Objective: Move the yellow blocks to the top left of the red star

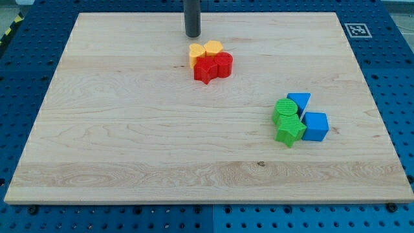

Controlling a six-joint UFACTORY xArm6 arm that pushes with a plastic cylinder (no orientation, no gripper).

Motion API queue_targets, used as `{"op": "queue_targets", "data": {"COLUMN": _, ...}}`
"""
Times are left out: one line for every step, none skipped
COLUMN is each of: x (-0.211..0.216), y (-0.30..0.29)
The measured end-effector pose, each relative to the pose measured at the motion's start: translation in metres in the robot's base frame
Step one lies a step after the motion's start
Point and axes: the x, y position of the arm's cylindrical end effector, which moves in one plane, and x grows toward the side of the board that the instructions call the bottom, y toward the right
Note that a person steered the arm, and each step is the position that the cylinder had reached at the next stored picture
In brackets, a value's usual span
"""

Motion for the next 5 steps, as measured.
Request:
{"op": "queue_targets", "data": {"x": -0.0004, "y": 0.0}}
{"op": "queue_targets", "data": {"x": -0.0008, "y": 0.0}}
{"op": "queue_targets", "data": {"x": -0.0012, "y": 0.0}}
{"op": "queue_targets", "data": {"x": -0.0026, "y": 0.0}}
{"op": "queue_targets", "data": {"x": -0.0049, "y": 0.0}}
